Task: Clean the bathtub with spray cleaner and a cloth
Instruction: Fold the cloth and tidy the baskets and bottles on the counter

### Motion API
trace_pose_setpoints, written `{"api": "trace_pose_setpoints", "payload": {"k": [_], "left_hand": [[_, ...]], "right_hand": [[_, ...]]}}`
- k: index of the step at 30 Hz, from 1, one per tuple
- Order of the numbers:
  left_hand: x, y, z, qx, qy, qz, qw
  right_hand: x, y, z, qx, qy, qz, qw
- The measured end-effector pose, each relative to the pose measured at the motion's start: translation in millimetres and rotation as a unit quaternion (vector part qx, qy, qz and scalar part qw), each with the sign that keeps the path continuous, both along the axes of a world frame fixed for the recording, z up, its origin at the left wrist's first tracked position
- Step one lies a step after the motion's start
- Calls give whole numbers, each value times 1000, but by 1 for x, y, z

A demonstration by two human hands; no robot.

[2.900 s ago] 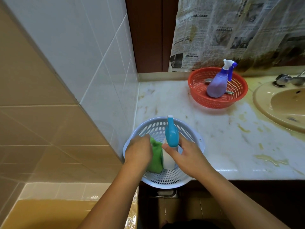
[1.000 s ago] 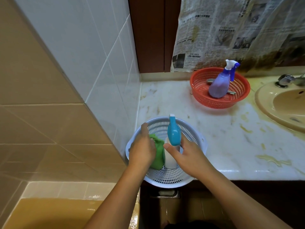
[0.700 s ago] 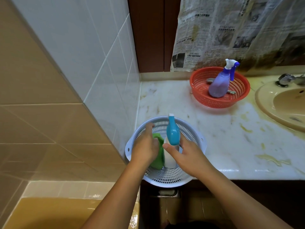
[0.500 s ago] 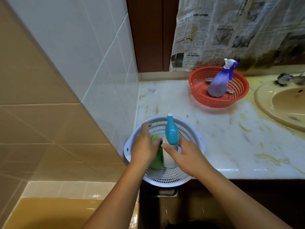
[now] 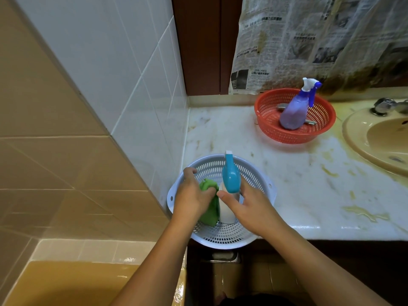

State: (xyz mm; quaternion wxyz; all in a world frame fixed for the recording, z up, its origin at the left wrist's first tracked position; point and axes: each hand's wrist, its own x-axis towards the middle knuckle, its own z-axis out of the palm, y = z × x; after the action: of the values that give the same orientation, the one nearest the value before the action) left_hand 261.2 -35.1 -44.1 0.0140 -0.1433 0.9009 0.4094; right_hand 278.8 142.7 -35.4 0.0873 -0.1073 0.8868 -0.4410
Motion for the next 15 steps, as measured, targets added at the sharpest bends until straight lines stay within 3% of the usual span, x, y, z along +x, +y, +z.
{"api": "trace_pose_setpoints", "payload": {"k": [15], "left_hand": [[-11, 0, 8, -32, 1, -3, 999]], "right_hand": [[1, -2, 0, 0, 1, -17, 1000]]}}
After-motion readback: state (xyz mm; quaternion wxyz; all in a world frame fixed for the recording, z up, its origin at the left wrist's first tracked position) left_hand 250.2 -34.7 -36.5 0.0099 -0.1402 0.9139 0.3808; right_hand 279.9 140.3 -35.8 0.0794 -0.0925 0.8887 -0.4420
